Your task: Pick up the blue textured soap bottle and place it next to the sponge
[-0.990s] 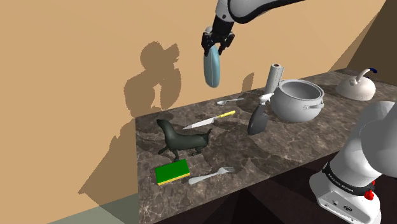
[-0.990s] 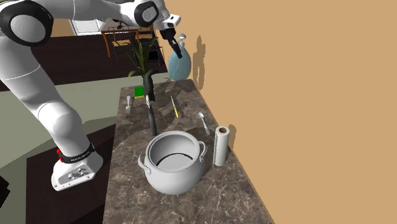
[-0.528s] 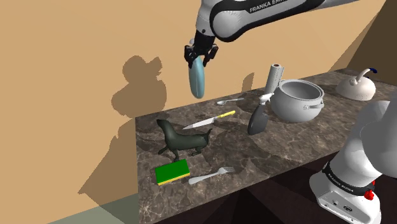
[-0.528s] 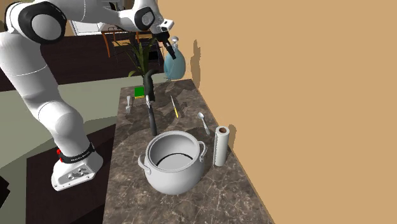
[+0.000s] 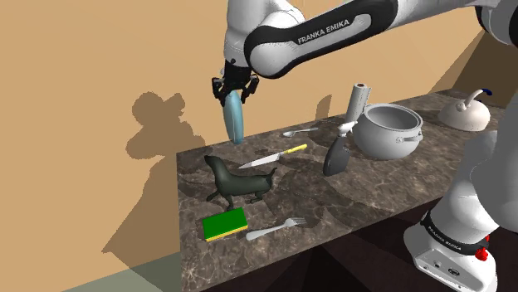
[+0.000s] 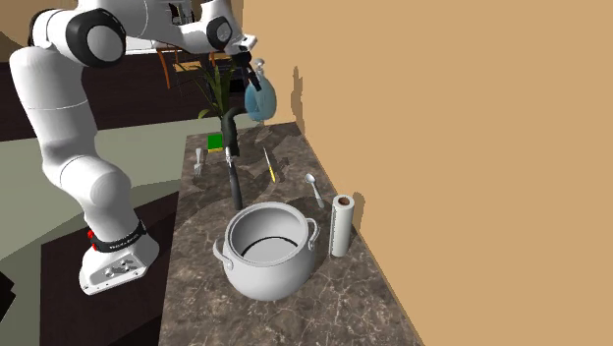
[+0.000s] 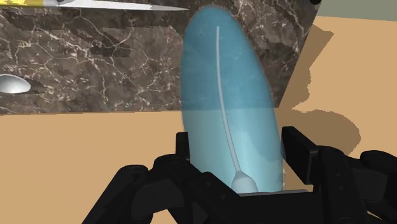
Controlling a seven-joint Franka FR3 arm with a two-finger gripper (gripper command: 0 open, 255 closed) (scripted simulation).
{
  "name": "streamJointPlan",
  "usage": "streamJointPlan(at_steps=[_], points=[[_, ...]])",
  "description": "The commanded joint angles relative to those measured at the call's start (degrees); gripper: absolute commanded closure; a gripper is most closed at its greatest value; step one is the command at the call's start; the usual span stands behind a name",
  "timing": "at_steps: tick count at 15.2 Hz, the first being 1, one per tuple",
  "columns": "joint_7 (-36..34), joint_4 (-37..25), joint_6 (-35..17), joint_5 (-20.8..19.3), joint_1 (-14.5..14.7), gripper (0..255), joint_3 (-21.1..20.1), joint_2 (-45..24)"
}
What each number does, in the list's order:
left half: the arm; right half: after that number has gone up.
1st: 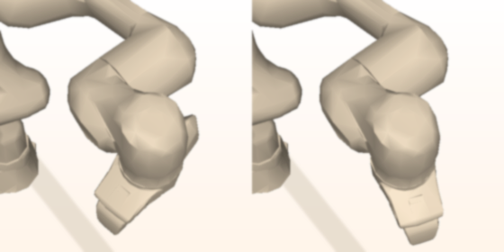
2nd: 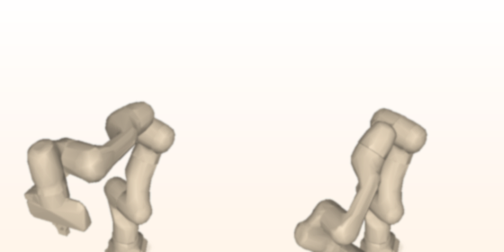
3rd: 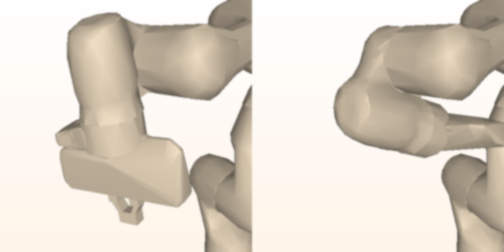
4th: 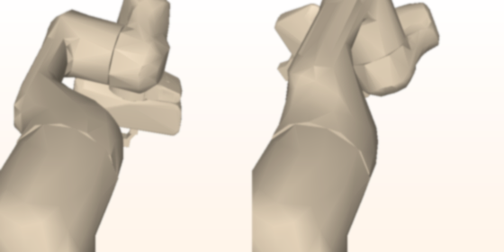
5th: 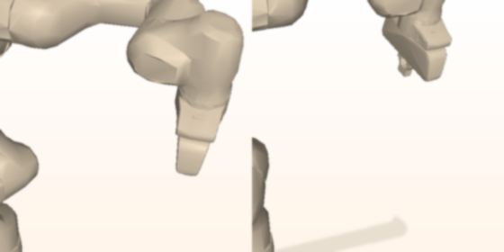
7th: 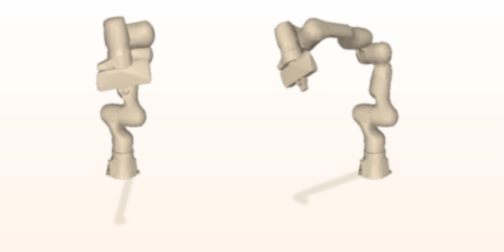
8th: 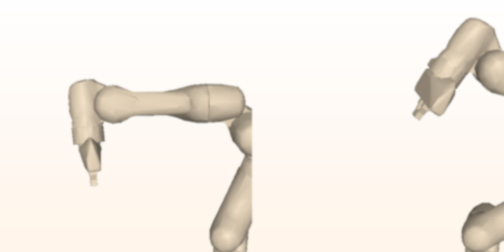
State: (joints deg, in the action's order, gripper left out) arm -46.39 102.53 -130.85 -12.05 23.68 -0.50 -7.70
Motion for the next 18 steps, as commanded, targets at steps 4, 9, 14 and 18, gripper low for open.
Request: streamJointPlan(at_steps=[4,9,14,18], points=[[-6.29,-6.88,0.93,-2.73,3.49,255,-1.54,-6.96],[-11.38,-15.83,3.01,-4.96,7.31,255,-2.33,-14.95],[-15.16,-27.96,6.62,-6.48,11.30,255,-2.62,-24.50],[-17.04,-39.45,10.07,-7.13,14.25,255,-2.56,-33.16]])
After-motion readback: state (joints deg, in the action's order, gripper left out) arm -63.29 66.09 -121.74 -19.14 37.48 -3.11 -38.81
